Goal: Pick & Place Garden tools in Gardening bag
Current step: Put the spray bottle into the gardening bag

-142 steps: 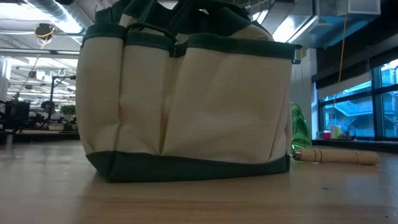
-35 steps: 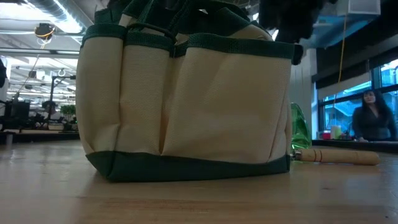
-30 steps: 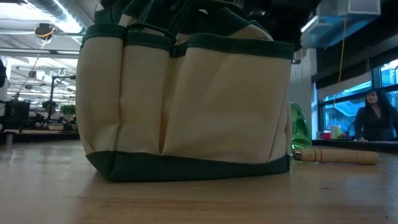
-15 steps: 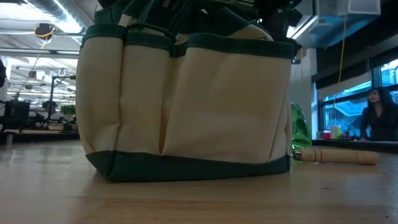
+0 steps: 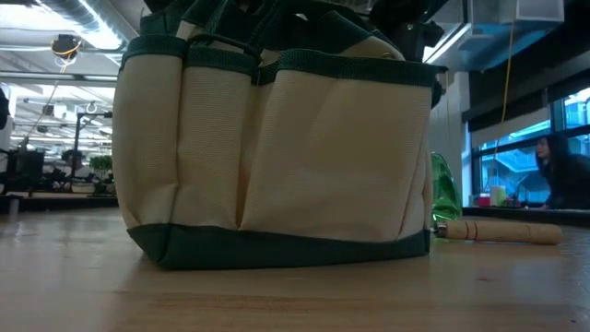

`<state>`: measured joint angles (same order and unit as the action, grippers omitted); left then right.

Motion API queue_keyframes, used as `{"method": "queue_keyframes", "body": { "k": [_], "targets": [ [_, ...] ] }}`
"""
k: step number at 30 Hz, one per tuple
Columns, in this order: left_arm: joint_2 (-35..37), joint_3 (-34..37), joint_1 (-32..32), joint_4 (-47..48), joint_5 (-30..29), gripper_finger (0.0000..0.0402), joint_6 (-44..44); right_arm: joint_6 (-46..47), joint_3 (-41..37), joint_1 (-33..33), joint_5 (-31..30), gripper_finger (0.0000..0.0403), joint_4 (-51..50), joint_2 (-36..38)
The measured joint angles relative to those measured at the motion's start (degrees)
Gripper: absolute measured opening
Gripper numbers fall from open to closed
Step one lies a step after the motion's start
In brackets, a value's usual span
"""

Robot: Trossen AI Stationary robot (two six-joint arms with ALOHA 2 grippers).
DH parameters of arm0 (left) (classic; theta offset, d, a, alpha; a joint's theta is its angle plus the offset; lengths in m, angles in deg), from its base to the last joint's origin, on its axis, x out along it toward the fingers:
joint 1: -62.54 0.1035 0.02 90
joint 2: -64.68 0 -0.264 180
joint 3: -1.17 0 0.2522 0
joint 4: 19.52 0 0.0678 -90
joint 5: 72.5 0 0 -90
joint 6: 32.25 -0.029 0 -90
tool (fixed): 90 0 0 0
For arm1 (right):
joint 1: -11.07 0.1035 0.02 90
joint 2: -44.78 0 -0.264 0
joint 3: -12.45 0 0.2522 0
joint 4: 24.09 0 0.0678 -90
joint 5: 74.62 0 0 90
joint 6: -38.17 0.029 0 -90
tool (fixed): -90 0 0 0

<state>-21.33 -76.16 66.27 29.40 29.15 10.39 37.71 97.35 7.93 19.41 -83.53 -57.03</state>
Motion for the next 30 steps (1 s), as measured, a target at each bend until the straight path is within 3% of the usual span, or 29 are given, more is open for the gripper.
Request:
{"method": "queue_keyframes", "body": {
  "k": [8,14,23,30],
  "targets": [
    [1.67,-0.03,0.0,6.88,-4.54,0.0003,1.23,1.28,-0.12,0.2,-0.87,0.0268,1.02,-1.63],
    [10.82,5.43,-0.88,7.66,-6.12,0.0003,-8.45,1.73,-0.04,0.2,-0.97,0.0268,1.77,-1.72],
    [33.64,26.39,-4.56,-18.75,-6.95,0.0003,-13.89,1.48,-0.04,0.02,-1.01,0.0268,4.77,-1.82],
    [38.7,30.34,-7.39,-21.72,-10.83,0.0003,-16.08,1.22,-0.04,-0.07,-0.98,0.0268,3.23,-4.78]
  ]
}}
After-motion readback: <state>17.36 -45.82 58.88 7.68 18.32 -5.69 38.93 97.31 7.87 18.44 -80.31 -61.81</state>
